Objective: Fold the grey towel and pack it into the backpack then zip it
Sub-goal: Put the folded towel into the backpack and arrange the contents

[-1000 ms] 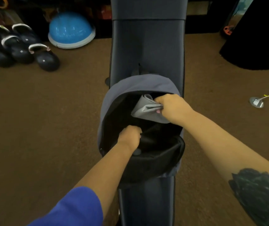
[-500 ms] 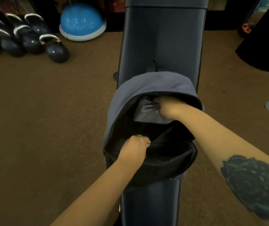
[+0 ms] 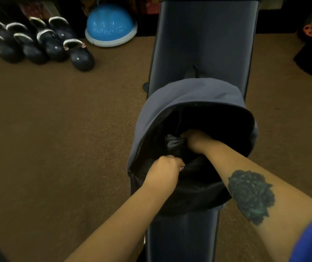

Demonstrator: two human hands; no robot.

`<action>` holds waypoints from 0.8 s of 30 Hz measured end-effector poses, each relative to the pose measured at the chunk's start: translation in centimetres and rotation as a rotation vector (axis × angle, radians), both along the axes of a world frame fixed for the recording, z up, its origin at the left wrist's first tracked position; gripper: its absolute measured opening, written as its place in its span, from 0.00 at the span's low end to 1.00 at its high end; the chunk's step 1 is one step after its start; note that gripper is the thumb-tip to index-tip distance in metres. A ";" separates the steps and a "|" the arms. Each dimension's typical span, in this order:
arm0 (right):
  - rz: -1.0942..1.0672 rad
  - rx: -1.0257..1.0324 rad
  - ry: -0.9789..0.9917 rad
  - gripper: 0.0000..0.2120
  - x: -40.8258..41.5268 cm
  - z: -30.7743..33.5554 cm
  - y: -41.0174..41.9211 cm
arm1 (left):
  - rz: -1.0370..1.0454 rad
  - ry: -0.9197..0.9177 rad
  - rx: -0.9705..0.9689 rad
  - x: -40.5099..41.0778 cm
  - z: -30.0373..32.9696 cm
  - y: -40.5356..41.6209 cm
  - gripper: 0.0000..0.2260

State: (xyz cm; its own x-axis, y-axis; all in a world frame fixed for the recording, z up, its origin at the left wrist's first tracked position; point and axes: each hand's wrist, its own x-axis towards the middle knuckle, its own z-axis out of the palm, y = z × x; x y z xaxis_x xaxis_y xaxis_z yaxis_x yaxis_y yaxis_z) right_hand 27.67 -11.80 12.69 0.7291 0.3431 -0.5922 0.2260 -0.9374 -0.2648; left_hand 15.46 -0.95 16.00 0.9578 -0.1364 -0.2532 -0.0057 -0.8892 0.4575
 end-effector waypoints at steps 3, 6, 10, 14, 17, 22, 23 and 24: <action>0.013 -0.022 0.015 0.15 0.0 -0.2 0.0 | 0.000 0.007 0.008 0.0 0.0 0.0 0.12; -0.063 0.071 -0.014 0.19 0.5 0.8 -0.9 | -0.021 0.123 0.012 1.3 0.6 0.0 0.12; -0.199 0.186 -0.193 0.13 0.2 3.5 -3.0 | 0.062 0.101 -0.059 3.5 1.5 0.0 0.12; -0.099 0.152 -0.172 0.20 -1.4 5.4 -4.4 | 0.128 0.062 -0.092 5.9 1.2 0.2 0.10; -0.087 0.032 -0.097 0.20 -1.3 5.2 -4.9 | 0.162 0.061 -0.150 8.1 0.5 0.9 0.10; -0.324 0.088 -0.106 0.13 0.0 4.1 -4.4 | 0.113 0.068 -0.203 10.8 -0.6 1.9 0.11; -0.383 0.117 -0.131 0.12 0.1 3.9 -4.3 | 0.118 0.084 -0.201 11.1 -0.8 2.0 0.12; -0.425 0.141 -0.151 0.12 0.3 3.4 -4.2 | 0.124 0.103 -0.199 11.3 -1.1 2.1 0.13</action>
State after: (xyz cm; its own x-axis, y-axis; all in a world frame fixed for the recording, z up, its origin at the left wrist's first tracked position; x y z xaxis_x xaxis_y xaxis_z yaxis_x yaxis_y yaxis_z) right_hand 28.01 -15.99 16.12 0.8969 0.0645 -0.4375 -0.1245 -0.9125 -0.3897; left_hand 26.81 1.16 14.91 0.9409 -0.0762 -0.3301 0.1536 -0.7725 0.6161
